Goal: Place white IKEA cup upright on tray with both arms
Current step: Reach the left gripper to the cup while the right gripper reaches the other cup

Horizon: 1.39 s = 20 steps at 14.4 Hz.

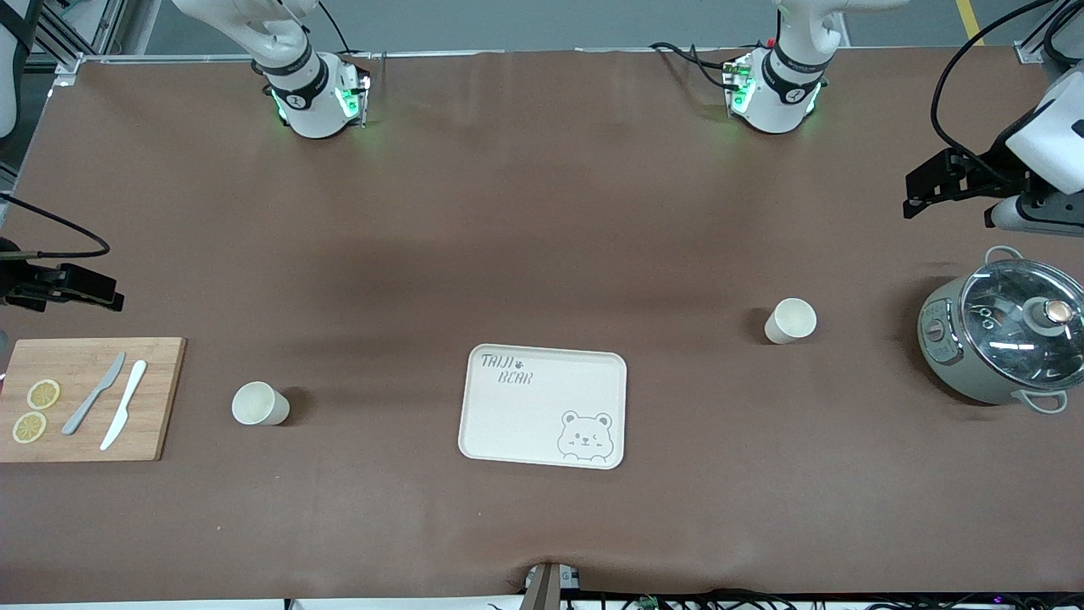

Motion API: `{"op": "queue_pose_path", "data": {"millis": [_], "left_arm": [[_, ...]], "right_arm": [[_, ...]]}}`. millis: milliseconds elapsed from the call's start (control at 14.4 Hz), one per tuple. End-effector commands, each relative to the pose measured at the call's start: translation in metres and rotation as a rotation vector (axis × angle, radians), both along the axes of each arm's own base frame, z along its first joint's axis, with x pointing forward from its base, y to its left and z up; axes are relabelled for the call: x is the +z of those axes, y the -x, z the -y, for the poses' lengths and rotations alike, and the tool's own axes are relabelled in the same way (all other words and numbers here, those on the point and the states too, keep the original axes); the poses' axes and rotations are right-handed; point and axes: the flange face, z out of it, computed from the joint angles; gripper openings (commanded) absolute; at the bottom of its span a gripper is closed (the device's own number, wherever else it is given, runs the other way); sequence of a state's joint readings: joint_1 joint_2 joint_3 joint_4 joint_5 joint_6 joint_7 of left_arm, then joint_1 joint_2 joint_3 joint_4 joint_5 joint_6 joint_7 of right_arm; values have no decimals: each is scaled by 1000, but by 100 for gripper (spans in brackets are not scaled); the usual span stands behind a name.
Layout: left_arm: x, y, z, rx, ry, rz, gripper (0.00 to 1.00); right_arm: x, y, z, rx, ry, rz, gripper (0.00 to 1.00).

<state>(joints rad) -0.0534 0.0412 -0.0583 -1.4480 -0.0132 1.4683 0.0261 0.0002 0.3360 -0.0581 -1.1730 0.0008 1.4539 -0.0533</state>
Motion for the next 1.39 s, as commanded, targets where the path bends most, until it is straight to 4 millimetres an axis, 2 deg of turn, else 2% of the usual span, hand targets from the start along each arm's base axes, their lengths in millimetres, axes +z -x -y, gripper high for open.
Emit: {"op": "queue_pose_path", "data": {"millis": [0, 209, 488, 627, 766, 1045, 1323], "left_arm": [[0, 0, -4, -21, -29, 10, 100], [0, 1, -1, -41, -21, 8, 100], [-19, 0, -1, -43, -23, -24, 100], [-41, 7, -7, -33, -21, 12, 100], [-72, 16, -13, -27, -22, 43, 100], [-123, 24, -19, -51, -25, 10, 100], [-189, 31, -23, -51, -24, 20, 100]], "right_arm": [[2, 1, -4, -6, 13, 4, 100], [1, 0, -5, -4, 15, 3, 100], [-1, 0, -4, -6, 15, 1, 100], [-1, 0, -4, -6, 15, 1, 100], [-1, 0, -4, -6, 15, 1, 100], [-2, 0, -4, -6, 13, -2, 100], [-7, 1, 7, -17, 11, -14, 100]]}}
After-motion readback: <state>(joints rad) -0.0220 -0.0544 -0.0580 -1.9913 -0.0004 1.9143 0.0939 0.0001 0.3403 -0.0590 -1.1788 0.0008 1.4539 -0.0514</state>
